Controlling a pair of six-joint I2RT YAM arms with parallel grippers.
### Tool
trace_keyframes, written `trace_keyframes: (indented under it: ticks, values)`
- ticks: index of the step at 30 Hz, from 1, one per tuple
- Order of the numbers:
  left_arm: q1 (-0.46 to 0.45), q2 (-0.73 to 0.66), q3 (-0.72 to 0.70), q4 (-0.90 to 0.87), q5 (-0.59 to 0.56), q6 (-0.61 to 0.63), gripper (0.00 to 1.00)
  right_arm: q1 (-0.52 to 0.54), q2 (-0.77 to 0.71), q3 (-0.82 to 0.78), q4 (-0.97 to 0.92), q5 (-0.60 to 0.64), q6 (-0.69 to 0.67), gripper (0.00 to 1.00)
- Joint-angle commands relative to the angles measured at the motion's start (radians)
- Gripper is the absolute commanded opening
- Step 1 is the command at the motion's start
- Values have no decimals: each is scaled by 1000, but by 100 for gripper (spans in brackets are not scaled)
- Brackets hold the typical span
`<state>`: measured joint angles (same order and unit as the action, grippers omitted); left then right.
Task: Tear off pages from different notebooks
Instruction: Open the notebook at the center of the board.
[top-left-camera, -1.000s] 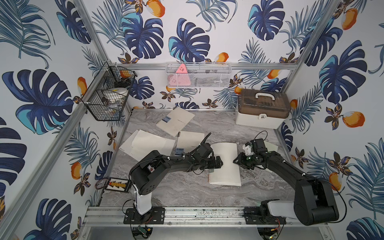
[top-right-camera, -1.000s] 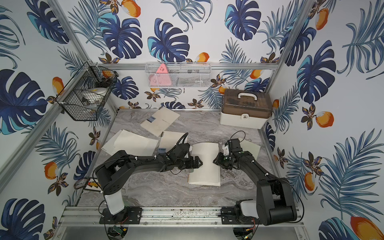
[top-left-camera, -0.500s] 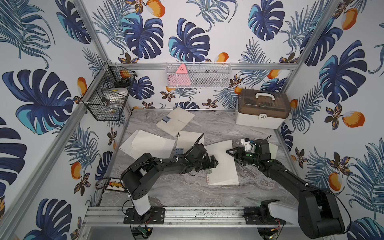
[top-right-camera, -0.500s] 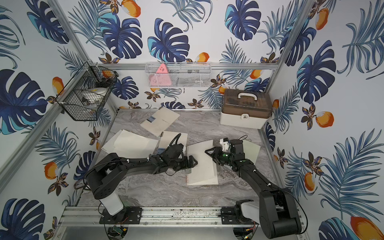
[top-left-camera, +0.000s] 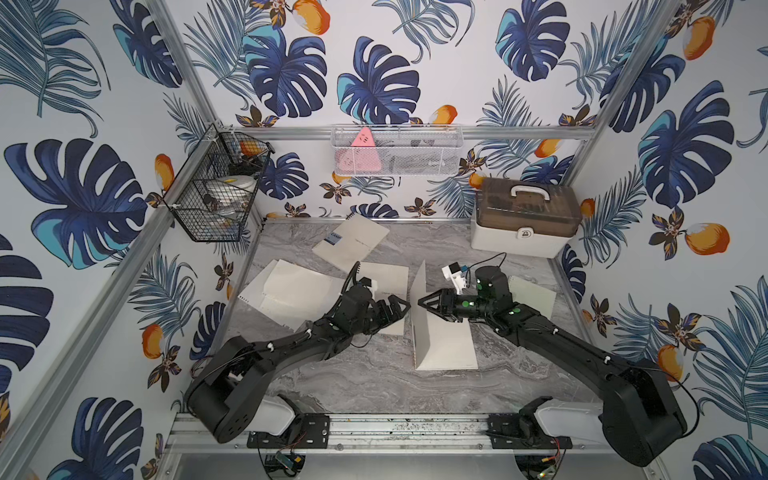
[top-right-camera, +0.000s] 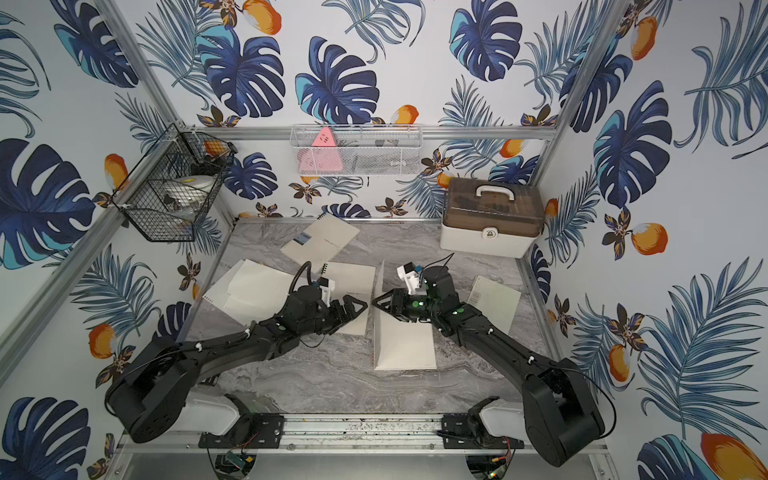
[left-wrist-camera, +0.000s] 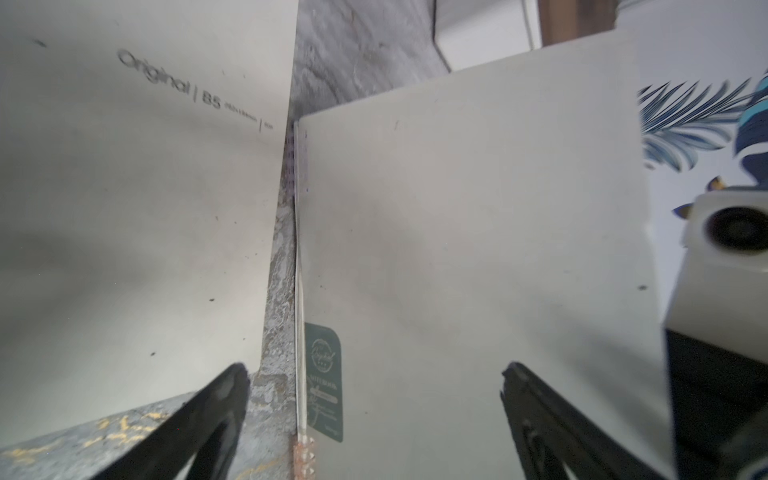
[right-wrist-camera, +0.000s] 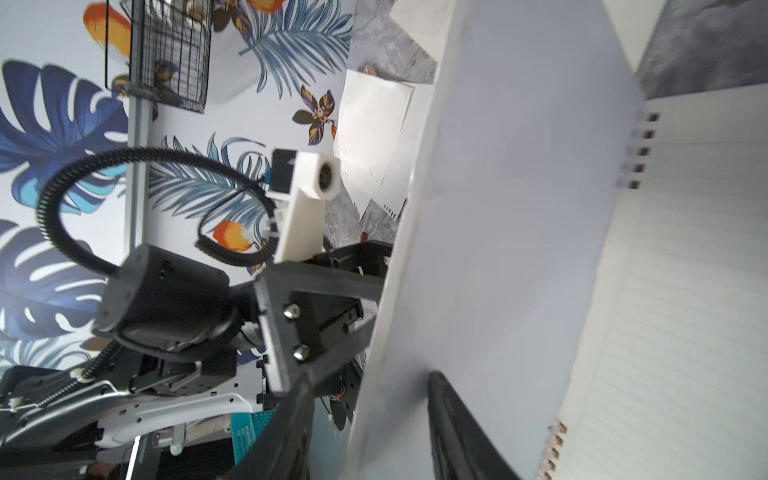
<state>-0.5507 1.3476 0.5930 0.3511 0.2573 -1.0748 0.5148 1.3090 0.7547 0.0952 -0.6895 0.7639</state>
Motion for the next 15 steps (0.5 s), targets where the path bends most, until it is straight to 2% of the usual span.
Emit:
trace_keyframes:
  ticks: [1, 5, 7, 10, 13, 15]
  values:
    - [43, -93, -34, 36, -72, -56, 99, 49, 36, 17, 22, 16, -47, 48]
    - [64, -141, -90, 186, -75, -136, 99, 149, 71, 36, 88, -25, -103, 50]
    - [65, -132, -70, 182, -65, -133, 99, 174, 87, 58, 62, -35, -140, 53]
    - [67, -93, -27, 144, -32, -112, 99, 180, 78, 67, 20, -31, -181, 55]
    - [73, -69, -48, 210, -15, -129, 98, 180, 36, 84, -81, 9, -249, 59]
    - [83, -61, -45, 199, 0, -125, 97, 166, -13, 74, -148, 78, -274, 61]
